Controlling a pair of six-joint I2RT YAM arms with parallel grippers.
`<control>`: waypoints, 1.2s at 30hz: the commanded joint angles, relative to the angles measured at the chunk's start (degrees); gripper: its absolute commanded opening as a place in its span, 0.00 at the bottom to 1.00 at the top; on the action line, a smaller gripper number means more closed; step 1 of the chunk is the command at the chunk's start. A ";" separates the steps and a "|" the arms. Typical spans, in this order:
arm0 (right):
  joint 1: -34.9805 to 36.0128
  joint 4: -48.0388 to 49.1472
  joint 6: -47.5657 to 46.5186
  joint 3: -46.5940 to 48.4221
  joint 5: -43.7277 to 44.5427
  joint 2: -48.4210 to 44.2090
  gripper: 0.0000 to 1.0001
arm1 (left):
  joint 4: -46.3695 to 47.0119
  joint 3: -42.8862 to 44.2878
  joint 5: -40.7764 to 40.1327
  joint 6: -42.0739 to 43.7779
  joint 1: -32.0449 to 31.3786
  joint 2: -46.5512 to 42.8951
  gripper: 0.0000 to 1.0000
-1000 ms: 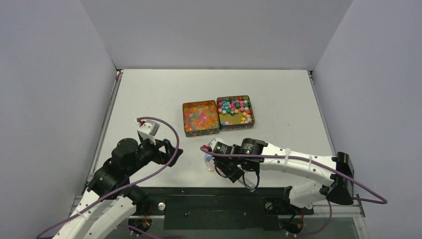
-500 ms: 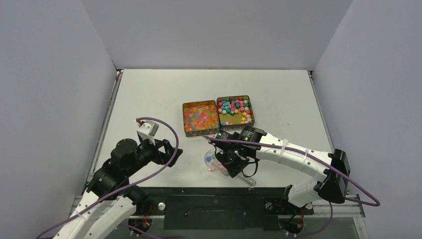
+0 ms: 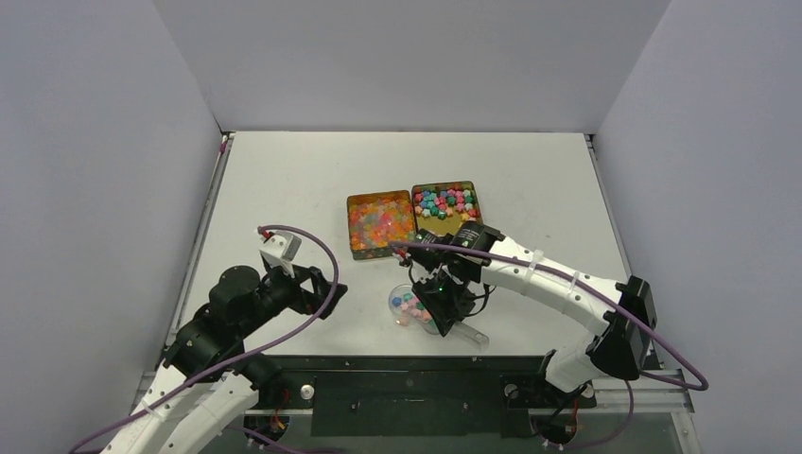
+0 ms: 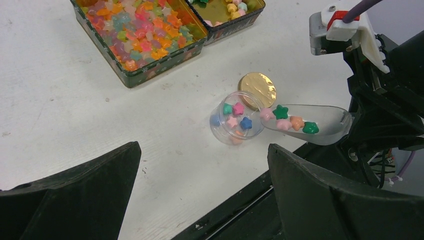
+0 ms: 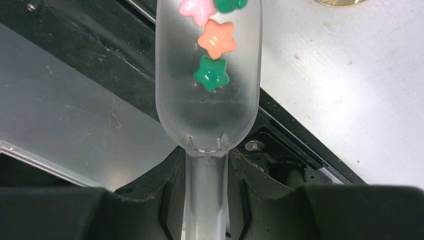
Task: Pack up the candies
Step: Place the fake candies in the packing bottle.
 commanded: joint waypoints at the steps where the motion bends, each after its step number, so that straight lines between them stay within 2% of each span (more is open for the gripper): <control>1: -1.74 -2.71 -1.25 3.75 -3.93 0.91 0.00 | 2.34 -0.04 -0.70 0.52 -0.36 -1.04 0.96; 12: -3.20 -7.44 -2.23 7.92 -6.00 4.16 0.00 | 2.15 -0.13 -1.53 0.53 -1.04 -1.59 0.96; 22: -6.01 -11.24 -2.06 10.28 -2.66 2.36 0.00 | 2.12 -0.15 -1.73 0.52 -1.51 -1.51 0.96; 29: -9.35 -11.75 -2.40 11.99 5.00 -0.16 0.00 | 2.08 -0.04 -1.68 0.52 -1.60 -1.25 0.96; 36: -13.04 -8.60 -5.15 14.07 17.44 -0.24 0.00 | 2.13 -0.04 -1.53 0.52 -1.60 -0.59 0.96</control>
